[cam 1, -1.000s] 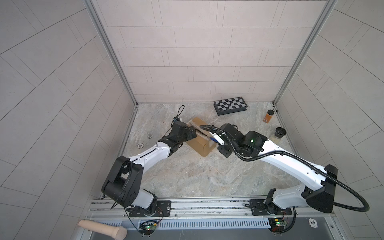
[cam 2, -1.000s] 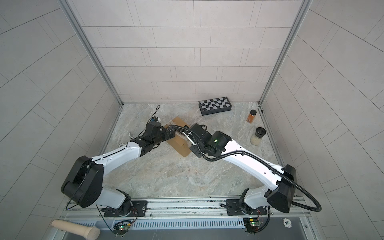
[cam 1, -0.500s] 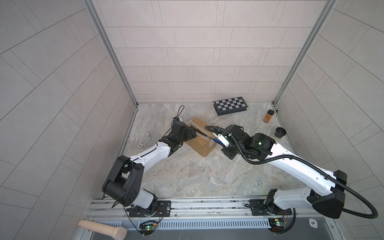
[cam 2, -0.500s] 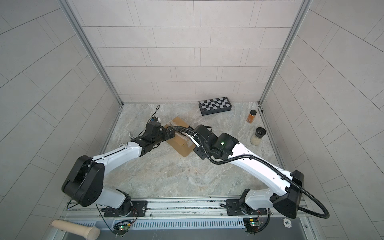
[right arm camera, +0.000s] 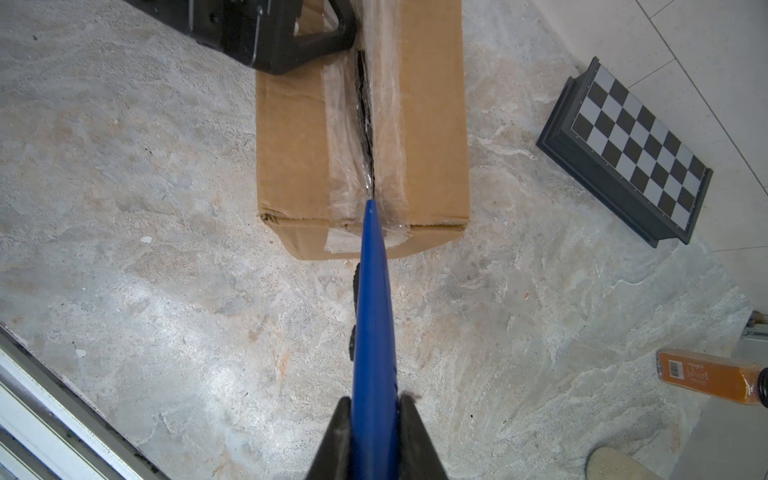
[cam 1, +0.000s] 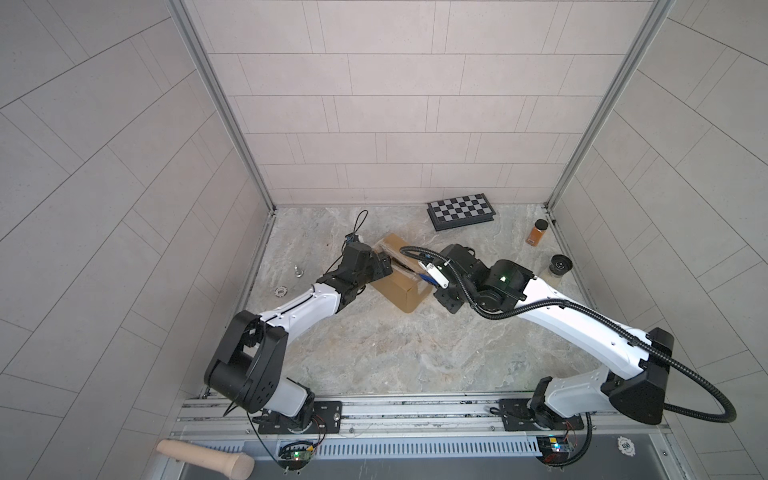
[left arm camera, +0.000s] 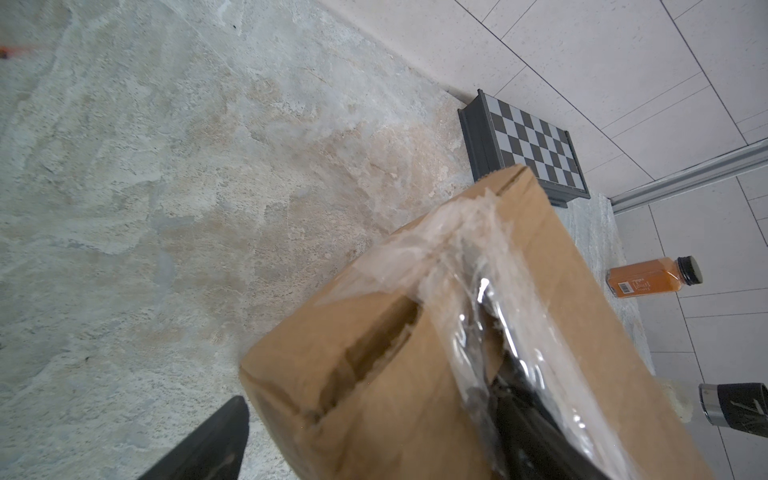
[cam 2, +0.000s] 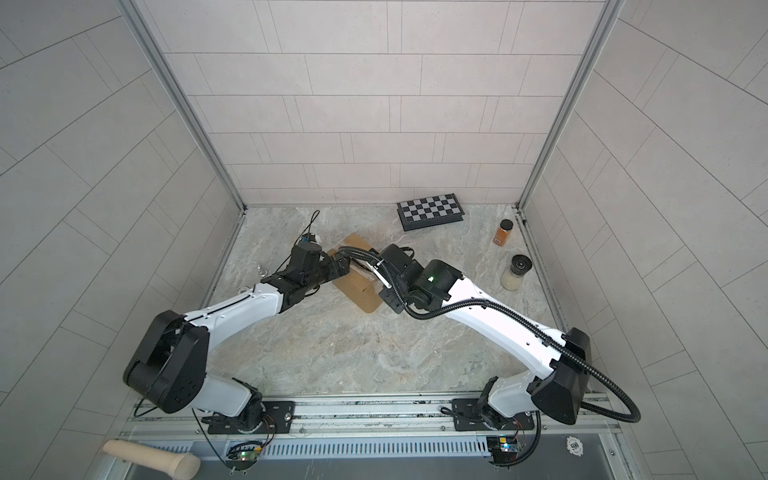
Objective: Unpack the express box
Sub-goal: 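Pull the knife past the near edge of the box with the right gripper, then lift the blue knife off the box while the left gripper turns the box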
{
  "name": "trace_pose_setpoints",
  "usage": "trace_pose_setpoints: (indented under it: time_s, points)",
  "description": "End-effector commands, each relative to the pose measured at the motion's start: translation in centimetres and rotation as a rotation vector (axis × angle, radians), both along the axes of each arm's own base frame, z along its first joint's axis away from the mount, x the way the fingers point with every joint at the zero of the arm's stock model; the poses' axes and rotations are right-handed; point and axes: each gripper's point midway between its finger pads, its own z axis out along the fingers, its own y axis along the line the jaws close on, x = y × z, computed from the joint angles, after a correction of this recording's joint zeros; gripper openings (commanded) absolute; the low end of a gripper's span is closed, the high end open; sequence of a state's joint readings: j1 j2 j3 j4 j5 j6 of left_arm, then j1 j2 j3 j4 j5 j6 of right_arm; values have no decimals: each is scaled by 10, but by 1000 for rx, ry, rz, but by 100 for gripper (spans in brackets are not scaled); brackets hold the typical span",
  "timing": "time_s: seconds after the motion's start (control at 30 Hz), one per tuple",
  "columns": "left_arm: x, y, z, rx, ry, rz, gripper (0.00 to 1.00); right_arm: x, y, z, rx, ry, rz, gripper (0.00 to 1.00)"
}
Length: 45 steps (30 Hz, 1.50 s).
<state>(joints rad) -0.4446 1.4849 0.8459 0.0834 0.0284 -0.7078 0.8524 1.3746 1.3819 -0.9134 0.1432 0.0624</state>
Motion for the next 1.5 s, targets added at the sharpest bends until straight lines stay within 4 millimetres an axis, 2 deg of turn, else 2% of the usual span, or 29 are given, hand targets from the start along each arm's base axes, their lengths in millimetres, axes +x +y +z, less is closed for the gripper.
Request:
trace_pose_setpoints:
  time_s: [0.0, 0.17, 0.33, 0.4, 0.5, 0.67, 0.73, 0.83, 0.97, 1.07, 1.17, 1.27, 1.37, 1.47]
  points:
    - [-24, 26, -52, 130, 171, 29, 95, -15, -33, 16, -14, -21, -46, 0]
    - [-23, 28, -49, 147, 177, 30, 95, -25, -57, 43, 20, -80, -84, 0]
    - [-18, 25, -39, 137, 153, 21, 95, -29, -75, 52, 50, -107, -139, 0]
    - [-16, 22, -29, 122, 128, 8, 95, -27, -79, 54, 62, -123, -168, 0]
    - [-12, 14, -7, 86, 67, -26, 96, -20, -85, 50, 66, -132, -224, 0]
    - [-6, 8, 52, 61, -75, -67, 99, -15, -77, 25, 64, -78, -248, 0]
    - [-4, 13, 73, 68, -125, -65, 100, -16, -75, 18, 61, -59, -247, 0]
    - [3, 28, 89, 77, -161, -48, 100, -18, -76, 11, 55, -41, -245, 0]
    - [21, 50, 93, 72, -176, -10, 100, -21, -65, 3, 100, -6, -224, 0]
    - [38, 52, 91, 56, -181, -28, 100, -18, -59, 0, 127, -7, -225, 0]
    - [50, 42, 85, 45, -179, -77, 100, -13, -53, 1, 148, -20, -224, 0]
    - [57, 25, 76, -21, -171, -142, 99, -4, -48, 1, 161, -34, -227, 0]
    - [58, 9, 68, -99, -162, -188, 99, 6, -43, 2, 182, -44, -231, 0]
    - [49, -2, 63, -149, -160, -215, 99, 19, -38, 0, 205, -48, -234, 0]
